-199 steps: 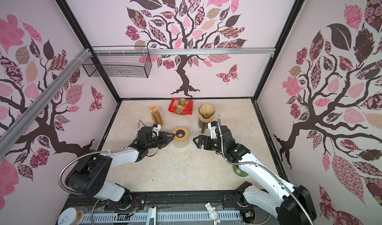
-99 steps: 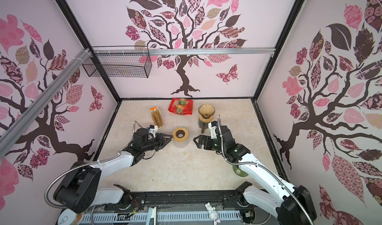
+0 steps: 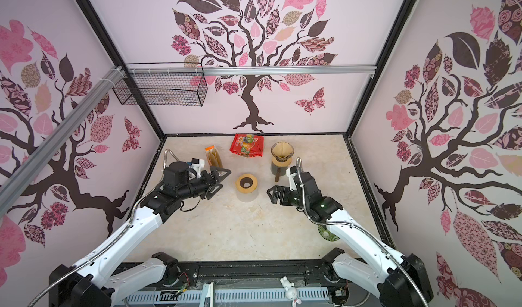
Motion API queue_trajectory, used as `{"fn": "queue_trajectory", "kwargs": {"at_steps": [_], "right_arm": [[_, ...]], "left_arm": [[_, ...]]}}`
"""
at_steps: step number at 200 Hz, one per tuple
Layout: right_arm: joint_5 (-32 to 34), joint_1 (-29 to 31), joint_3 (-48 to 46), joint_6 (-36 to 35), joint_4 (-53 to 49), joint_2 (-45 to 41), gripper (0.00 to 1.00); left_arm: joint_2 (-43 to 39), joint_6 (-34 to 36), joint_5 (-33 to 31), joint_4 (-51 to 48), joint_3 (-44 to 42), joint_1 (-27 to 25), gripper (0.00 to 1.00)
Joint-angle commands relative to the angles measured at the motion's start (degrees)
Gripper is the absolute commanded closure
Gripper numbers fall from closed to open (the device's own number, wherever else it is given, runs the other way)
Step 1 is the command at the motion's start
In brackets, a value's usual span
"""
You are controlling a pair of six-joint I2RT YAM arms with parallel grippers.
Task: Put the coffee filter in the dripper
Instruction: 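Open and withdraw the left gripper while the right moves toward the green dripper, then lower the right gripper over the green ribbed glass dripper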
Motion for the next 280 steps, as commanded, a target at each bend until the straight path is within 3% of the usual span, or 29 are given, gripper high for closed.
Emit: {"fn": "queue_trajectory", "kwargs": {"at_steps": [1, 31, 65, 76, 128, 165, 190, 223, 261, 280], "right_arm": [[3.39, -0.22, 3.00, -1.73, -3.12, 0.90, 0.00], [6.34, -0.32, 2.93, -1.45, -4.03, 1.12, 0.00], [9.34, -1.23, 4.62, 0.03, -7.51, 2.18, 0.00], [10.00, -1.63, 5.32, 0.23, -8.56, 2.15, 0.00], [14.66, -6.64, 7.23, 2.40, -17.72, -3.01, 0.00], [26.14, -8.53, 10.91, 8.36, -30.54, -2.98, 0.00], [33.10, -9.30, 13.65, 13.38, -39.67, -2.78, 0.00], [29.61, -17.63, 10.58, 16.19, -43.91, -7.57, 0.00], [27.70, -26.38, 7.03, 17.97, -48.34, -10.29, 0.00], [26.84, -27.96, 4.75, 20.26, -50.01, -10.03, 0.00]], "left_arm": [[1.40, -3.64, -0.25, -12.14, 8.32, -0.86, 0.03], [5.27, -3.24, -4.52, -24.55, 20.27, -2.87, 0.03], [6.61, -0.23, -5.37, -28.99, 26.59, -3.93, 0.03], [5.83, -0.22, -6.94, -27.42, 25.13, -3.64, 0.03], [5.49, -1.41, -0.82, -19.11, 21.59, -2.12, 0.03], [6.58, 2.18, 0.12, -18.50, 18.80, -1.26, 0.03], [7.58, 8.18, -0.26, -18.17, 15.02, 1.41, 0.03], [5.79, 16.59, 0.39, -16.32, 9.44, 6.28, 0.03], [4.70, 26.17, -1.66, -15.71, 6.47, 6.70, 0.03], [5.18, 28.63, -2.51, -15.32, 5.20, 6.75, 0.03]]}}
